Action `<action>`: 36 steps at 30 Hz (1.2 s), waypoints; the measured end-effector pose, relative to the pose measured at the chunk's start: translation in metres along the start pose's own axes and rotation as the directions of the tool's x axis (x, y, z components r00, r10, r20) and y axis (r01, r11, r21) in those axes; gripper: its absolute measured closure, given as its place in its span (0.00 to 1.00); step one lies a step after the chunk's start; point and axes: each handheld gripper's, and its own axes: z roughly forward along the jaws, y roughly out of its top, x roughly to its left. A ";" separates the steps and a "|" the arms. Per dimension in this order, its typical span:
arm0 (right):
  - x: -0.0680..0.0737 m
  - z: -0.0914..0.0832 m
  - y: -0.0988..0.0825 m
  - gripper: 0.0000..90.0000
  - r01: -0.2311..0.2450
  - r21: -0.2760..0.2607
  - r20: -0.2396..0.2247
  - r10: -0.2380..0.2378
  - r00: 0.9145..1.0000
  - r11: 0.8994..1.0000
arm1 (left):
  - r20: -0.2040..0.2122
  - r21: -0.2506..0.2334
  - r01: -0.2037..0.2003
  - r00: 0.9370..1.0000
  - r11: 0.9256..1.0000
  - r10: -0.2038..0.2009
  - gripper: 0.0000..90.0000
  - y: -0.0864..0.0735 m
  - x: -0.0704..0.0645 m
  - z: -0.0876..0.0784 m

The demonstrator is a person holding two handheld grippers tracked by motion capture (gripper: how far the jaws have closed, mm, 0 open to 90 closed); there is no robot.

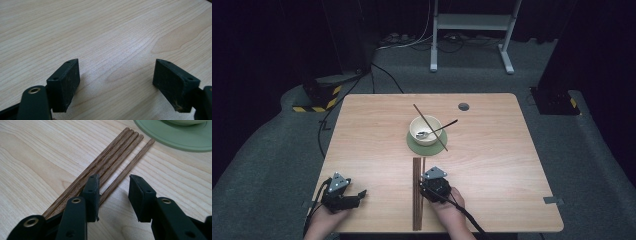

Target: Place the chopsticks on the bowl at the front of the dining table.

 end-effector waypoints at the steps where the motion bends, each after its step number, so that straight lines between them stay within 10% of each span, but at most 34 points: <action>1: 0.000 0.000 0.000 0.71 -0.004 0.002 -0.005 0.004 1.000 1.000 | 0.000 0.000 0.000 1.000 1.000 0.000 0.24 0.000 0.000 0.000; 36: -0.062 -0.023 -0.023 0.87 -0.115 0.027 0.034 0.114 0.993 0.993 | 0.003 -0.002 -0.004 1.000 1.000 0.004 0.24 0.000 0.000 0.000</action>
